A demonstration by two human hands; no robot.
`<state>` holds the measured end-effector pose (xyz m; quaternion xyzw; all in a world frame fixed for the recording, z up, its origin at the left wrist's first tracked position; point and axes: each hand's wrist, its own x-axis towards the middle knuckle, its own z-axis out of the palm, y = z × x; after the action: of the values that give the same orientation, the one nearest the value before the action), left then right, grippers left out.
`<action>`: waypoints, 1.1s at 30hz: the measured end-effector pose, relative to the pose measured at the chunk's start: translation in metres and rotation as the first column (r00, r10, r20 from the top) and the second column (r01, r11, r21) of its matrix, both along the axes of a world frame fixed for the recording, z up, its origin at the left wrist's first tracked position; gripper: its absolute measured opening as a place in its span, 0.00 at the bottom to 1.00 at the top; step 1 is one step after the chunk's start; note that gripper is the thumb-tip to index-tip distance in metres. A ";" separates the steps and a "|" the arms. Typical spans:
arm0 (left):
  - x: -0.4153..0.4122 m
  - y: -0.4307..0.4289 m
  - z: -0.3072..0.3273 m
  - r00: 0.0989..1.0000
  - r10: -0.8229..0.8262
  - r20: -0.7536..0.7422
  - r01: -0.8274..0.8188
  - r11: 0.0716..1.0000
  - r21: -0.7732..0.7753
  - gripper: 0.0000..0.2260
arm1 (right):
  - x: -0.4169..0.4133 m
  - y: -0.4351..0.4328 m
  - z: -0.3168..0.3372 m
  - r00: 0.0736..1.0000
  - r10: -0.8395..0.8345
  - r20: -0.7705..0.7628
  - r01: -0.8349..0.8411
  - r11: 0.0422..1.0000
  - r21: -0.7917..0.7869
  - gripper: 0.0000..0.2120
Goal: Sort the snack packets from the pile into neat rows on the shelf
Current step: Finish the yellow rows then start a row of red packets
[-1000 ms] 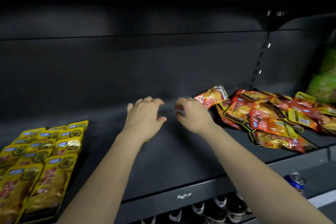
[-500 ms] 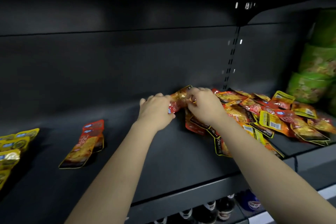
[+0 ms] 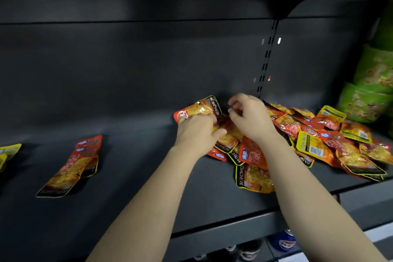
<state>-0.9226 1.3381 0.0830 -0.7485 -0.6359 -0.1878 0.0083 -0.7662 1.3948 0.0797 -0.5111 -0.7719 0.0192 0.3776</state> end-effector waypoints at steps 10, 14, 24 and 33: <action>0.014 0.000 -0.006 0.999 -0.002 0.048 0.007 0.995 -0.101 0.30 | 0.011 0.000 -0.004 0.991 -0.008 -0.134 0.003 0.999 -0.039 0.07; 0.004 0.002 -0.003 0.958 0.052 0.282 -0.019 0.993 -0.119 0.16 | 0.009 -0.004 -0.003 0.990 -0.009 -0.142 0.003 0.999 -0.043 0.07; -0.014 0.001 0.000 0.612 -0.041 0.790 -0.056 0.994 0.095 0.05 | -0.010 -0.023 0.002 0.840 0.242 -0.486 -0.363 0.916 -0.170 0.13; -0.019 0.002 -0.011 0.942 0.204 0.267 -0.179 0.977 -0.115 0.18 | -0.009 -0.019 0.000 0.916 0.125 -0.382 -0.134 0.991 0.001 0.12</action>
<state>-0.9415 1.3404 0.0723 -0.6491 -0.7082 -0.2605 -0.0959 -0.7756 1.3759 0.0793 -0.4500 -0.7157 0.1527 0.5119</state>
